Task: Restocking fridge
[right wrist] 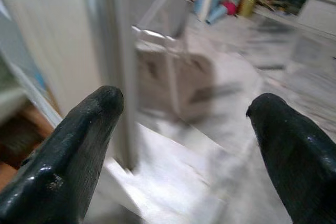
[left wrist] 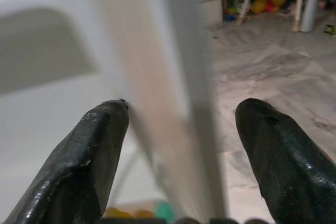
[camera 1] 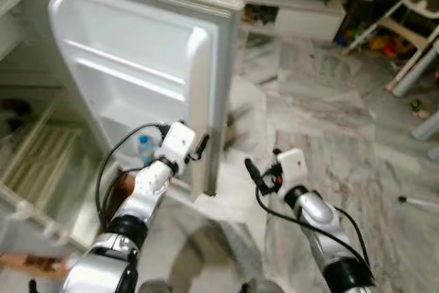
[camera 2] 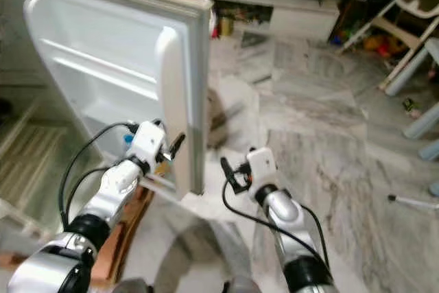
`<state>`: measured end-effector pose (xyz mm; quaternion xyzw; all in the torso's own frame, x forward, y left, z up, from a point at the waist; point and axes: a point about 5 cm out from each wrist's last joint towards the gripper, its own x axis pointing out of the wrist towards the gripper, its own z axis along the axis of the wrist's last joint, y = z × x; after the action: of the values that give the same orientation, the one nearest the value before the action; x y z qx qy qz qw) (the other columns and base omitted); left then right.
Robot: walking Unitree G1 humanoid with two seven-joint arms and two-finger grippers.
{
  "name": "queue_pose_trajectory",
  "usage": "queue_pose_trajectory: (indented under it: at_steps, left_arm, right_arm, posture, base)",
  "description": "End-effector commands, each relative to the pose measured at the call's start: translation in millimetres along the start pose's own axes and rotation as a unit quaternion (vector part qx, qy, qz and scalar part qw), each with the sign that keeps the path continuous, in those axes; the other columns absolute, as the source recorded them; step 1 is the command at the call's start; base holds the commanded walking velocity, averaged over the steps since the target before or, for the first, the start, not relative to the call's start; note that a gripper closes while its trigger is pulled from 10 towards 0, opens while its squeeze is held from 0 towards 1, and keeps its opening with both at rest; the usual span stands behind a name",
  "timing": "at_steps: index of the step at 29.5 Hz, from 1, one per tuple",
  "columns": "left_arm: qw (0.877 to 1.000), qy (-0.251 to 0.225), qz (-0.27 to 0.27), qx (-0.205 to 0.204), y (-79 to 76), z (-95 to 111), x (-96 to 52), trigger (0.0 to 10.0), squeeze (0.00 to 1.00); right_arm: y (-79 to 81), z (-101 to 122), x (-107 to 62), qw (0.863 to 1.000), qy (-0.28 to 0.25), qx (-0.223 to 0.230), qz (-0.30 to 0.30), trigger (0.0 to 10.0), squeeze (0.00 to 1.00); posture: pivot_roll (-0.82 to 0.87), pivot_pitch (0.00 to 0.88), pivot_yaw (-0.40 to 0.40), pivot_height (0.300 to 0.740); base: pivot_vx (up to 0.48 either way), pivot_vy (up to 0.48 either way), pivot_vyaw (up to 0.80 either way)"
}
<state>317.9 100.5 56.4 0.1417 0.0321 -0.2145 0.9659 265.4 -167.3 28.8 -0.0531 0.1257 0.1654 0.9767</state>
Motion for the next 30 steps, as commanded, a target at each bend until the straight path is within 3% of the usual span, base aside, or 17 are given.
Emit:
queue_pose_trajectory:
  at_steps: [1,14,19,21,25,30]
  left_arm:
    - [1.0,0.008,-0.007,0.007,-1.5,-1,0.5,10.0,0.0]
    - [0.999,0.023,0.019,0.028,23.1,-16,-24.2,10.0,0.0]
    - [0.998,0.039,0.045,0.021,39.4,-34,-58.4,10.0,0.0]
    - [0.998,0.042,0.047,0.018,39.4,-35,-61.3,10.0,0.0]
    - [0.998,0.036,0.046,-0.015,27.9,-39,-84.5,10.0,0.0]
    - [0.997,0.031,0.051,-0.043,17.5,-39,-93.1,10.0,0.0]
  right_arm:
    - [3.2,17,7.5,1.0,-0.031,-0.005,0.0,10.0,0.0]
    - [-2.1,48,19.0,0.995,-0.082,-0.019,-0.045,10.0,0.0]
    - [9.2,60,22.2,0.994,-0.106,-0.008,-0.04,10.0,0.0]
    - [10.0,60,22.4,0.994,-0.105,-0.008,-0.04,10.0,0.0]
    - [14.0,60,23.4,0.994,-0.103,-0.004,-0.033,10.0,0.0]
    - [11.7,57,23.1,0.995,-0.098,0.003,-0.035,10.0,0.0]
  posture:
    - [0.07,0.015,-0.056,0.74]
    - [0.11,0.094,-0.026,0.74]
    - [0.1,0.11,-0.027,0.74]
    - [0.1,0.109,-0.03,0.74]
    - [0.1,0.095,-0.034,0.74]
    - [0.09,0.08,-0.042,0.74]
  base:
    - [0.458,0.0,0.0]
    - [0.48,0.0,0.0]
    - [0.48,0.0,0.0]
    - [0.48,0.0,0.0]
    - [0.48,0.0,-0.71]
    - [0.424,-0.157,-0.8]
